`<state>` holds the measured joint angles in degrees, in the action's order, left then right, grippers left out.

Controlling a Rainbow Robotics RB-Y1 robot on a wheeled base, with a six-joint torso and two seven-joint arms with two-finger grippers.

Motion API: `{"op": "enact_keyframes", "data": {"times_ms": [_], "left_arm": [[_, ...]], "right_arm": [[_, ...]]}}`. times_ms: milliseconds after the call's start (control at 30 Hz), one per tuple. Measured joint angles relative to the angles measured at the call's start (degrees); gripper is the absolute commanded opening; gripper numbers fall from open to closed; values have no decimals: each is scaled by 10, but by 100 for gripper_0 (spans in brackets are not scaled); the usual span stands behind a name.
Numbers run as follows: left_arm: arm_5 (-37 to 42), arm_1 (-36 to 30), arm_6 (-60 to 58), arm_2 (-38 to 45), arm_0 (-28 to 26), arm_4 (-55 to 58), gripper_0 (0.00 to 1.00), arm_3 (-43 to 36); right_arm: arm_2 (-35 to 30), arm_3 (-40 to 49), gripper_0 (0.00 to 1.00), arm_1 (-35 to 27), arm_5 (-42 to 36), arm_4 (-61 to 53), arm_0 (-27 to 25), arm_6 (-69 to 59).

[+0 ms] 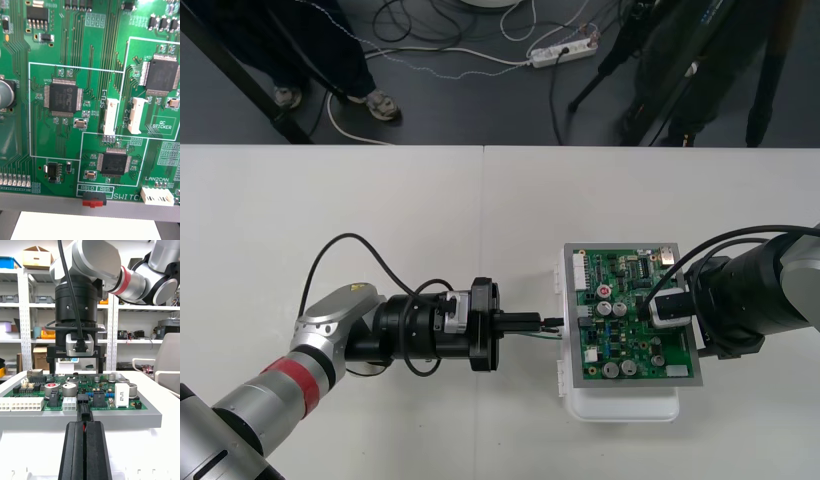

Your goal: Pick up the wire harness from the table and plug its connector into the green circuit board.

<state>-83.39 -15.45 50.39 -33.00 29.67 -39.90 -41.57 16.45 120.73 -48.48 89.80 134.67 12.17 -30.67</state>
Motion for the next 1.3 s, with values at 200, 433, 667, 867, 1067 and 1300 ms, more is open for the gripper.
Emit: {"op": "enact_keyframes", "data": {"times_ms": [200,433,667,867,1067,1300], "left_arm": [[12,0,0,-1,3,0,0,0],[15,0,0,-2,8,0,0,0],[17,0,0,-7,12,0,0,0],[17,0,0,-19,14,0,0,0],[17,0,0,-23,15,0,0,0],[17,0,-1,-25,16,0,0,0]], "right_arm": [[0,0,100,0,0,0,0,0],[0,0,100,0,0,0,0,0],[0,0,100,0,0,0,0,0],[0,0,100,0,0,0,0,0],[0,0,100,0,0,0,0,0],[0,0,100,0,0,0,0,0]]}}
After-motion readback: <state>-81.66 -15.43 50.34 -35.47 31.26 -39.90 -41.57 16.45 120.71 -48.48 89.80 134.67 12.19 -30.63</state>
